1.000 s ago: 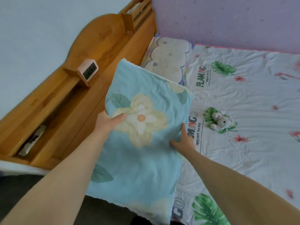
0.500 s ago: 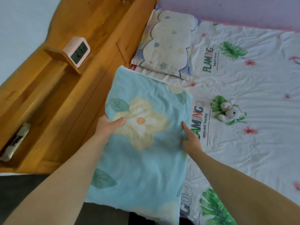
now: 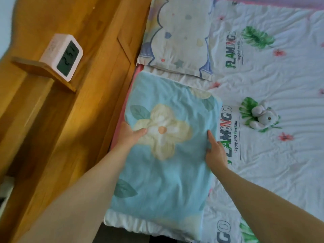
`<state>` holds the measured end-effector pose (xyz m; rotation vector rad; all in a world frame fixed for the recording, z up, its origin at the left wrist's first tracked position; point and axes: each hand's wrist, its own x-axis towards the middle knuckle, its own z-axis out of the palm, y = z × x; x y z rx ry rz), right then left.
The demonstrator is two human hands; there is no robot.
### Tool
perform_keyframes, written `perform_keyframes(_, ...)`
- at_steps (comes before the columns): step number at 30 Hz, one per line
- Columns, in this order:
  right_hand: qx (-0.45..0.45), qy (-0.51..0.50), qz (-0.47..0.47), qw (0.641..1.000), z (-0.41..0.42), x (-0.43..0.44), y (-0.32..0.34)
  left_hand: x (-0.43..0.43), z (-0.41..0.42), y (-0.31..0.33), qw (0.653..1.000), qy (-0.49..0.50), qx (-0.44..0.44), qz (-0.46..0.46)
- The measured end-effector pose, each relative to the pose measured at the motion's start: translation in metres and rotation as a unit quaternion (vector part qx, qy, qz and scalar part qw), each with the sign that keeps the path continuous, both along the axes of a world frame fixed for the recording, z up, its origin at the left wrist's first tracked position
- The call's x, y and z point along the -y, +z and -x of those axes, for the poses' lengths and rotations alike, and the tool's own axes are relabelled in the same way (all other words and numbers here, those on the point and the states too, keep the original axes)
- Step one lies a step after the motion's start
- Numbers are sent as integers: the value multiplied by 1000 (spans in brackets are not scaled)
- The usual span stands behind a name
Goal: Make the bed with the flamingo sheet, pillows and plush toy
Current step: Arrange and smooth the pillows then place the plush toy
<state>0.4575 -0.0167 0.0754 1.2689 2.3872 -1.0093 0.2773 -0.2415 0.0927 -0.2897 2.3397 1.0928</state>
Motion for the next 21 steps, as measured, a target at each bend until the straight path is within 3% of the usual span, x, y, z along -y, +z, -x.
perform_keyframes(7,3,-8,-51,999,42,-5,-19,-16,47,-27,991,-29,-38,127)
perform_keyframes(12,4,28,-64,998,75,0,-33,-5,68,-46,986,-11,-45,161)
perform_keyframes(16,82,113,-5,990,92,14,-51,15,81,-70,978,-105,-54,171)
perform_keyframes(21,118,297,56,946,97,55,-67,32,75,-90,970,-187,-54,143)
